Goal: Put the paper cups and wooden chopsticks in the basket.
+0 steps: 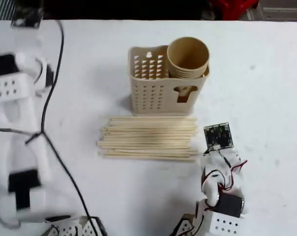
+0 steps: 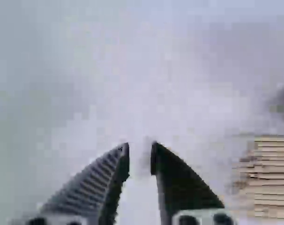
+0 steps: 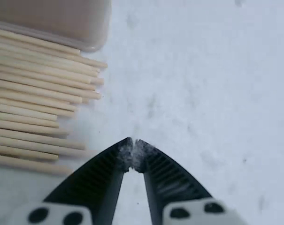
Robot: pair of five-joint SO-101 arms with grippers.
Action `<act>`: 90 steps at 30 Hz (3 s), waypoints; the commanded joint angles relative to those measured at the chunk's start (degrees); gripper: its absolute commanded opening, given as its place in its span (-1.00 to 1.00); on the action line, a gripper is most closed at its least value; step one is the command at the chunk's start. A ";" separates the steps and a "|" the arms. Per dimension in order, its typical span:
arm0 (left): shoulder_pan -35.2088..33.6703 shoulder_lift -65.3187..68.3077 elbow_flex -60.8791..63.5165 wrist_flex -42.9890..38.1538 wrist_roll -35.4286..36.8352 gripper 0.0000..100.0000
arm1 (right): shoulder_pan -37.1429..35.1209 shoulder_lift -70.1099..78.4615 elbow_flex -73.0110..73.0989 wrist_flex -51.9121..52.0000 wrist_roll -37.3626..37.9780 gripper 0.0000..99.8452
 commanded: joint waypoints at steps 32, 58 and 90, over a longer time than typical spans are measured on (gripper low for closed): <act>0.22 -72.13 105.85 -60.31 -13.45 -0.80 | -46.64 85.49 -46.95 -8.75 18.55 -0.79; 2.33 -75.47 106.29 -56.53 -16.62 -0.81 | -46.29 95.60 -49.76 -9.63 20.92 -0.97; 2.42 -75.47 106.29 -56.53 -16.62 -0.81 | -37.41 70.11 -95.74 -3.38 -9.32 -0.97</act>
